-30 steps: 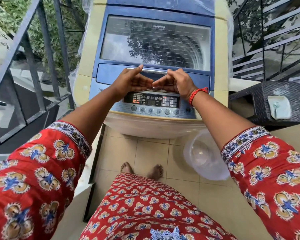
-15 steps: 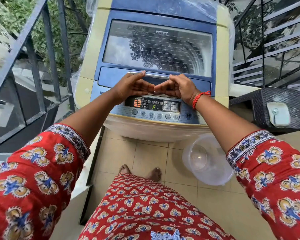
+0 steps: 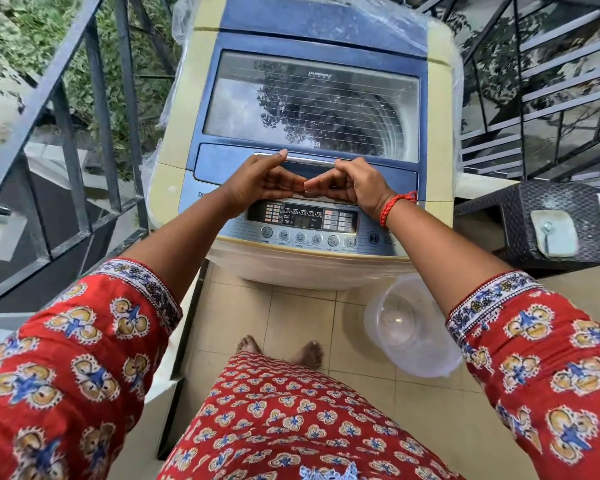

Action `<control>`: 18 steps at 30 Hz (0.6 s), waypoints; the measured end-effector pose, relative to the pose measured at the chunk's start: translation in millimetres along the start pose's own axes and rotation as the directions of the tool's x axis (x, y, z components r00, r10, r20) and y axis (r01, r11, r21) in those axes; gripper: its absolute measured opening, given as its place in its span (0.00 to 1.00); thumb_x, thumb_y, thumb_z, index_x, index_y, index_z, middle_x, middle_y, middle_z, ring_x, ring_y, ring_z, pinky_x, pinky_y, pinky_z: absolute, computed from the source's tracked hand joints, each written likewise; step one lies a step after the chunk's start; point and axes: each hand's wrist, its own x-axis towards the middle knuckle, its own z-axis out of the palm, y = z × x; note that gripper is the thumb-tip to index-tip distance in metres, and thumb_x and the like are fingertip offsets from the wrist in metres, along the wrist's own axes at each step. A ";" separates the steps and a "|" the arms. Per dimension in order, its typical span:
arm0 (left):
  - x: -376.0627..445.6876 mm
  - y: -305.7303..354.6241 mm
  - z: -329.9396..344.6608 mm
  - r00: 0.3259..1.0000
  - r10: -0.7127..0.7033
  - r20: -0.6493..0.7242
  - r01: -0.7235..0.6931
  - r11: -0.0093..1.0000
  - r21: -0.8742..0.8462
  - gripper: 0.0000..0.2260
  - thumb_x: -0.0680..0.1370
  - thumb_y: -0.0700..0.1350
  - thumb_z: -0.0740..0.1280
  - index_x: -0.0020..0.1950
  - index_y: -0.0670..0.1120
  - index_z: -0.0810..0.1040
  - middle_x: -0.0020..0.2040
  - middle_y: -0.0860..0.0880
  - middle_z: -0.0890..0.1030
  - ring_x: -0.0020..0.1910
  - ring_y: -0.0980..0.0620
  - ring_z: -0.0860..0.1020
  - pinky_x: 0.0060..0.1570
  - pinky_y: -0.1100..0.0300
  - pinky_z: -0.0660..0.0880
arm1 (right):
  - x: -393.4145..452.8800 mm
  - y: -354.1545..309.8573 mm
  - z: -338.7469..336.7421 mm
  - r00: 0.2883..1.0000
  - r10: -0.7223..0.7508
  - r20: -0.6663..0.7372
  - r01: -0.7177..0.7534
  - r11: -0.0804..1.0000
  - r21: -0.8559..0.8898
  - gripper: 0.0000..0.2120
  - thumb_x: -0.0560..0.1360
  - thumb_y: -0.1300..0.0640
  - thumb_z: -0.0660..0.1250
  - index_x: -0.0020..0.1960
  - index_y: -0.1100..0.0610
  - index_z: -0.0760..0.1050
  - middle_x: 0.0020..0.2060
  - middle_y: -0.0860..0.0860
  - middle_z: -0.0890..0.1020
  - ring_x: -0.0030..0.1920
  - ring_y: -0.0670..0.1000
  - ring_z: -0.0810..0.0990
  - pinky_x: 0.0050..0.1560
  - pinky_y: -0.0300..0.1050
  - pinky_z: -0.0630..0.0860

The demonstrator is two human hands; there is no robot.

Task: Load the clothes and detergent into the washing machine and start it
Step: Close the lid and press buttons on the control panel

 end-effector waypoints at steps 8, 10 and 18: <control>-1.1 0.2 0.3 1.000 -0.008 0.001 0.008 1.000 0.000 0.23 0.76 0.58 0.59 0.46 0.42 0.85 0.48 0.42 0.86 0.54 0.45 0.83 0.53 0.57 0.80 | 1.3 1.3 -1.7 1.000 0.009 -0.008 -0.009 1.000 -0.028 0.25 0.83 0.59 0.46 0.56 0.77 0.75 0.51 0.66 0.82 0.54 0.58 0.83 0.52 0.40 0.78; -1.2 0.4 0.1 1.000 -0.010 0.004 0.010 1.000 0.001 0.23 0.77 0.58 0.58 0.45 0.43 0.85 0.48 0.42 0.86 0.54 0.45 0.83 0.53 0.57 0.80 | 2.5 1.5 -3.3 1.000 0.018 -0.003 -0.018 0.999 -0.042 0.25 0.83 0.59 0.46 0.56 0.76 0.76 0.53 0.67 0.81 0.55 0.59 0.82 0.58 0.44 0.78; -1.1 1.4 0.1 1.000 -0.011 0.015 0.011 1.000 -0.005 0.25 0.82 0.55 0.55 0.42 0.44 0.86 0.46 0.43 0.86 0.53 0.46 0.83 0.56 0.55 0.79 | 3.4 0.4 -3.9 0.999 0.042 0.027 -0.042 0.999 0.019 0.25 0.83 0.59 0.46 0.57 0.77 0.74 0.46 0.60 0.85 0.52 0.56 0.84 0.51 0.37 0.78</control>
